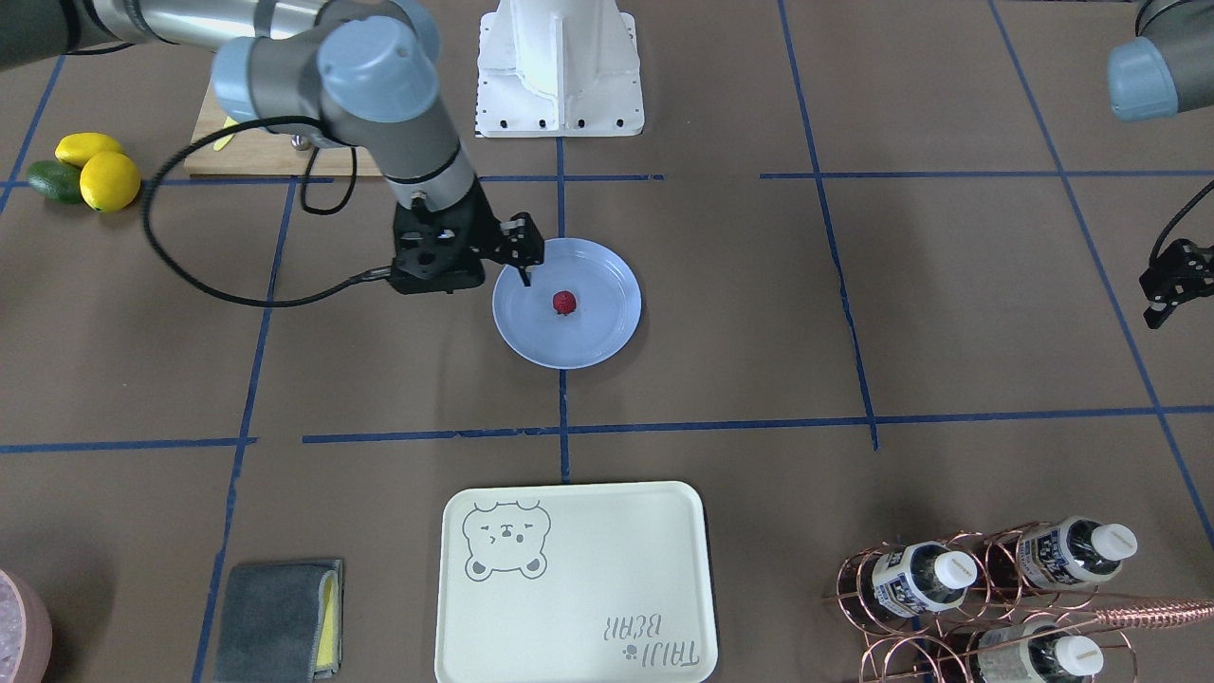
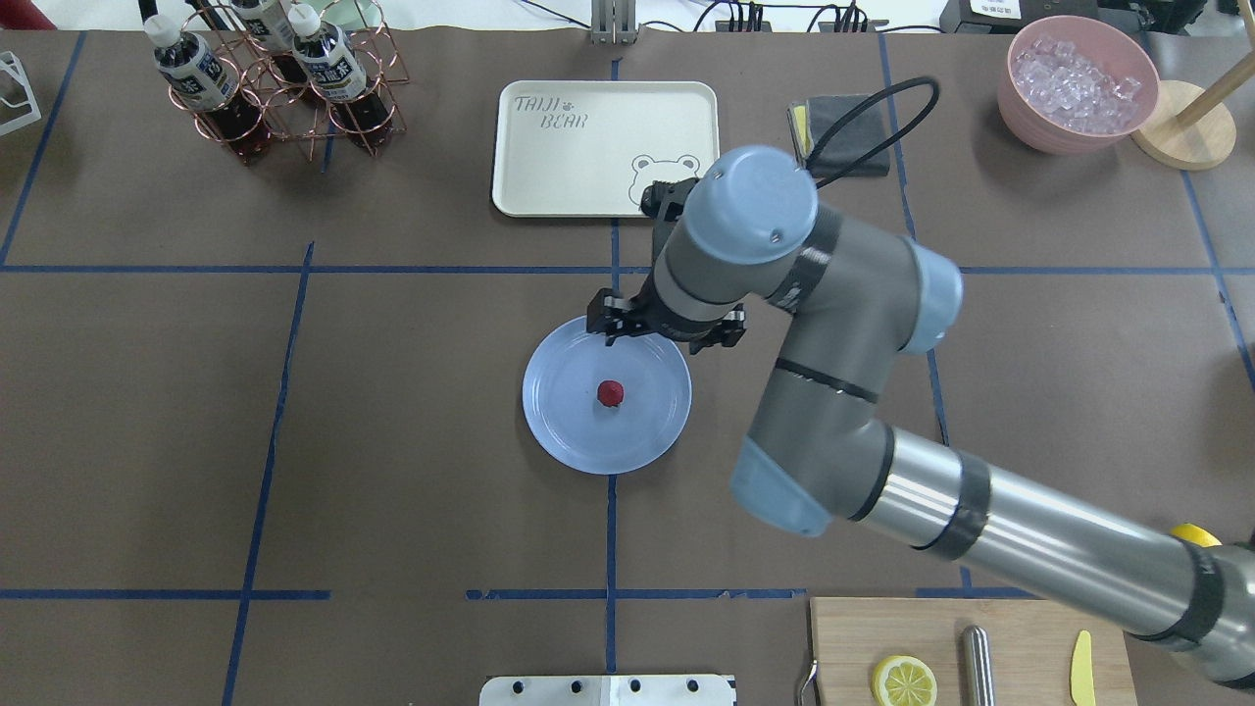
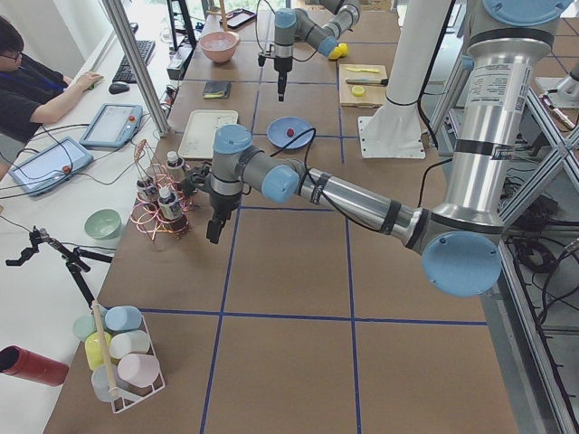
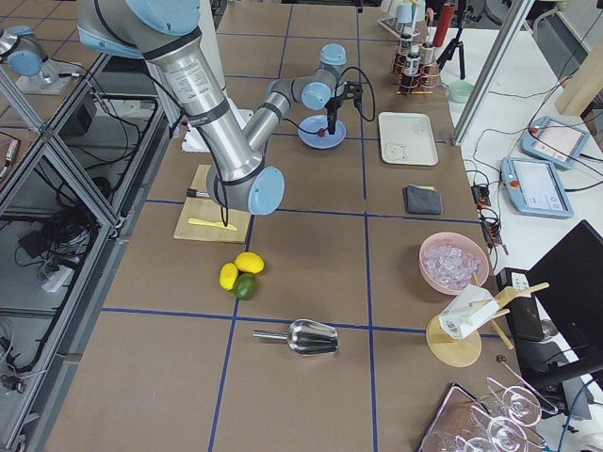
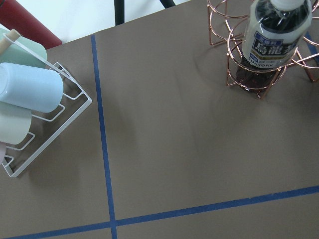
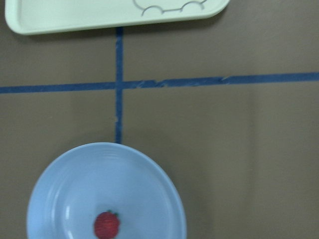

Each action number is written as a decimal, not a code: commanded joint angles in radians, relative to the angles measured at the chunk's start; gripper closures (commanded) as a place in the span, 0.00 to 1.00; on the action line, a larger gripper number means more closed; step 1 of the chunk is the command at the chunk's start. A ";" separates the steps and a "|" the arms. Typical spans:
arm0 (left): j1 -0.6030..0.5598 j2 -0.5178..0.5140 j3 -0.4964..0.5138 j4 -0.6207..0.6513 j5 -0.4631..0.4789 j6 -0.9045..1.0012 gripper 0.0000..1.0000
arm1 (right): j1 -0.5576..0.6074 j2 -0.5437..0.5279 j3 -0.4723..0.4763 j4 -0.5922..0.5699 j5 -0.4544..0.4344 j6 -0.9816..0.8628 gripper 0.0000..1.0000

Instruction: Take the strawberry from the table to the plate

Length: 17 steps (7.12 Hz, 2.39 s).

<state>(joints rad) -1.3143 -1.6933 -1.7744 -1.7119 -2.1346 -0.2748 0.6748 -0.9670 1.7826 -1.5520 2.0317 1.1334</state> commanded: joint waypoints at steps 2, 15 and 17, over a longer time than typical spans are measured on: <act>-0.150 0.024 0.085 0.058 -0.131 0.200 0.00 | 0.220 -0.220 0.155 -0.180 0.053 -0.507 0.00; -0.261 0.090 0.231 0.124 -0.232 0.387 0.00 | 0.977 -0.627 -0.242 -0.060 0.402 -1.320 0.00; -0.261 0.096 0.234 0.124 -0.232 0.387 0.00 | 0.993 -0.622 -0.238 -0.057 0.427 -1.321 0.00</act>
<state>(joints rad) -1.5754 -1.6011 -1.5412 -1.5876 -2.3670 0.1120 1.6555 -1.5907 1.5445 -1.6111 2.4452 -0.1880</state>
